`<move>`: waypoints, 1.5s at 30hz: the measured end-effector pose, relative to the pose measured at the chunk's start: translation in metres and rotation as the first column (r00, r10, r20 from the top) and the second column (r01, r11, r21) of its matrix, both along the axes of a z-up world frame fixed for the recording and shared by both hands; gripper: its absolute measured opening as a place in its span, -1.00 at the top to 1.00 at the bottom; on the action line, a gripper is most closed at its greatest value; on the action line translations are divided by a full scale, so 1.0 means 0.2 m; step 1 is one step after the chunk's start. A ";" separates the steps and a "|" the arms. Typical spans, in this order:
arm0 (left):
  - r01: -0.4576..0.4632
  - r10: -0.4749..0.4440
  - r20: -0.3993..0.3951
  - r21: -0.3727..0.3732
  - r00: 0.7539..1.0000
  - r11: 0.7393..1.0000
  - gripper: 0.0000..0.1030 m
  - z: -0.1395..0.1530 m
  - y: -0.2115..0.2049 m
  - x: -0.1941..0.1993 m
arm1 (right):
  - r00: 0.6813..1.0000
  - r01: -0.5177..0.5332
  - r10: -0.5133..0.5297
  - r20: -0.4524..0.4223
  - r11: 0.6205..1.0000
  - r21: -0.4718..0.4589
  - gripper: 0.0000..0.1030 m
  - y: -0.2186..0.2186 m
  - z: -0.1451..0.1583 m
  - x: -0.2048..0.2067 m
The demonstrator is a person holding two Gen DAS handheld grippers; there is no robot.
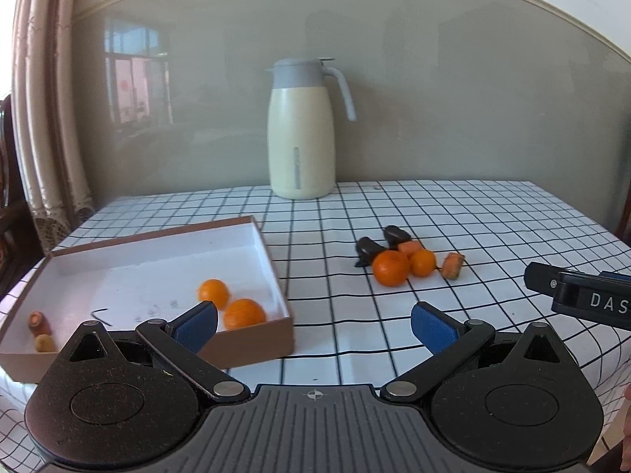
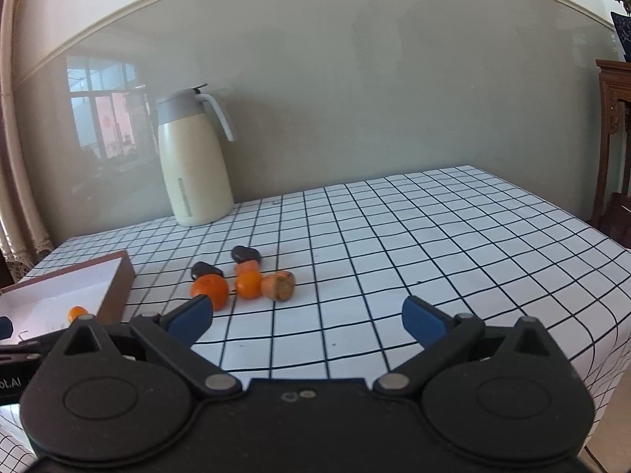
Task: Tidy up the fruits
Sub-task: 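Lift both open tools from the box back toward the fruit cluster, then close the left tool on an orange while the right tool grasps a dried fruit piece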
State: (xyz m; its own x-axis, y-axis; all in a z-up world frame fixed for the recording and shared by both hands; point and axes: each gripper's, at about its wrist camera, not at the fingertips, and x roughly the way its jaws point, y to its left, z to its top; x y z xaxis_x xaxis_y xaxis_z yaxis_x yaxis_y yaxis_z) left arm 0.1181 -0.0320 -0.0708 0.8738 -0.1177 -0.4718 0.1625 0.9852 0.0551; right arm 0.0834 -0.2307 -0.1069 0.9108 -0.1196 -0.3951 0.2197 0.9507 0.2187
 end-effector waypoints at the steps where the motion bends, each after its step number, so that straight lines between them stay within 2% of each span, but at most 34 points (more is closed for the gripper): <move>1: 0.004 -0.004 -0.003 0.000 1.000 1.000 -1.00 0.00 -0.01 0.01 | 1.000 0.003 -0.003 -0.001 1.000 -0.001 -0.87 -0.01 0.00 0.00; 17: 0.040 -0.040 -0.037 0.006 0.999 0.999 -1.00 -0.10 -0.20 0.17 | 1.000 0.005 -0.005 -0.013 1.000 0.006 -0.72 -0.09 -0.06 0.12; 26: 0.011 -0.010 -0.056 0.012 0.998 1.000 -1.00 -0.18 -0.29 0.33 | 1.000 0.006 -0.005 -0.024 1.000 0.020 -0.64 -0.13 -0.11 0.22; 40: -0.008 0.009 -0.065 0.021 0.998 1.000 -1.00 -0.26 -0.37 0.51 | 0.998 -0.040 0.042 -0.036 0.998 0.055 -0.36 -0.14 -0.15 0.41; 41: -0.005 0.007 -0.067 0.021 0.998 1.000 -0.96 -0.27 -0.38 0.52 | 0.999 -0.040 0.042 -0.035 0.998 0.057 -0.36 -0.14 -0.15 0.42; 42: -0.003 0.004 -0.068 0.022 0.998 1.000 -0.81 -0.27 -0.38 0.53 | 0.999 -0.040 0.042 -0.035 0.997 0.062 -0.36 -0.14 -0.15 0.43; 45: 0.008 -0.006 -0.091 0.020 0.996 1.000 -0.72 -0.29 -0.40 0.56 | 0.998 -0.040 0.043 -0.036 0.997 0.072 -0.36 -0.15 -0.16 0.44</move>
